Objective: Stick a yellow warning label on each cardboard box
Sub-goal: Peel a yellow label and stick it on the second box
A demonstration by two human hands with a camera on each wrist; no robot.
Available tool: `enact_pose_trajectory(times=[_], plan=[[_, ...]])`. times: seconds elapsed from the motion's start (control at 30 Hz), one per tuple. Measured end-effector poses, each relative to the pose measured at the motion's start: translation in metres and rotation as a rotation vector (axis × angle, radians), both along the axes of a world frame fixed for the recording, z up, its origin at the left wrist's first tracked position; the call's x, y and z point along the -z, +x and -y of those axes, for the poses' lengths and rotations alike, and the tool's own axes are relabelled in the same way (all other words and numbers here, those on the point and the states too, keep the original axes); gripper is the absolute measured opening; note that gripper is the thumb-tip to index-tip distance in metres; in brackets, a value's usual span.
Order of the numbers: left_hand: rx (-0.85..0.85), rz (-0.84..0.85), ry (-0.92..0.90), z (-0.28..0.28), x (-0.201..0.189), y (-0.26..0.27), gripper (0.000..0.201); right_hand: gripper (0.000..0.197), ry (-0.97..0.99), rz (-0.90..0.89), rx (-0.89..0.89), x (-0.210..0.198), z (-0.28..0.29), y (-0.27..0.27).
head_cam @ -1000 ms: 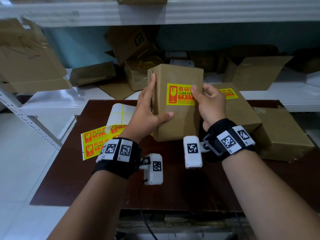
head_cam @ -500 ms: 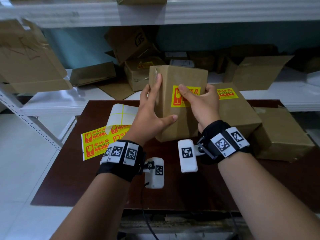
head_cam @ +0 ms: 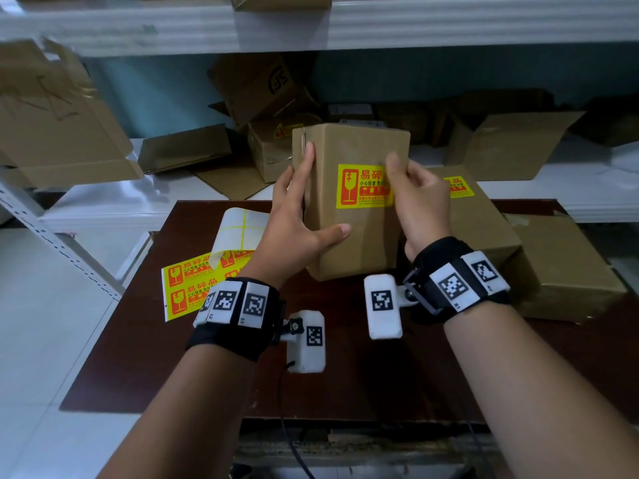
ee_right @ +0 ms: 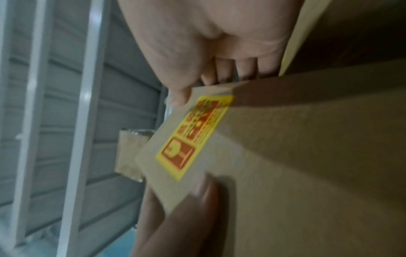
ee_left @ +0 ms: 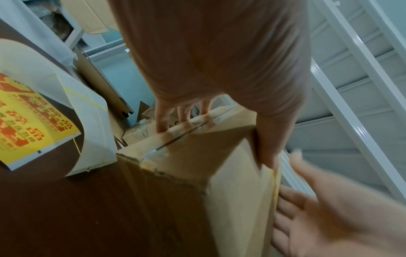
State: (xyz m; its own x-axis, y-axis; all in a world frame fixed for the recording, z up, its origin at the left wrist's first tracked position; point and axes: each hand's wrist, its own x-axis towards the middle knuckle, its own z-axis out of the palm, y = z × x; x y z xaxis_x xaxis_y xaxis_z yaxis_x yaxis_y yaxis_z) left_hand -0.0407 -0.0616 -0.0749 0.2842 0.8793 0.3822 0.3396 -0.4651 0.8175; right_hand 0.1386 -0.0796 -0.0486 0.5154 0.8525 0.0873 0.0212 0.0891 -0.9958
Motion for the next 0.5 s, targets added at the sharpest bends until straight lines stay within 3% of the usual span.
enact_pose_trajectory(times=[0.07,0.23,0.5], plan=[[-0.008,-0.024,0.032,0.001,0.001,0.004,0.117,0.074,-0.013,0.046,-0.061,-0.001,0.001,-0.009],[0.003,-0.072,0.033,0.005,0.001,0.007,0.116,0.072,-0.004,-0.034,-0.017,0.003,0.0,-0.012],[0.025,0.004,-0.02,0.002,-0.002,-0.001,0.113,0.023,0.1,-0.151,0.048,0.006,-0.001,0.002]])
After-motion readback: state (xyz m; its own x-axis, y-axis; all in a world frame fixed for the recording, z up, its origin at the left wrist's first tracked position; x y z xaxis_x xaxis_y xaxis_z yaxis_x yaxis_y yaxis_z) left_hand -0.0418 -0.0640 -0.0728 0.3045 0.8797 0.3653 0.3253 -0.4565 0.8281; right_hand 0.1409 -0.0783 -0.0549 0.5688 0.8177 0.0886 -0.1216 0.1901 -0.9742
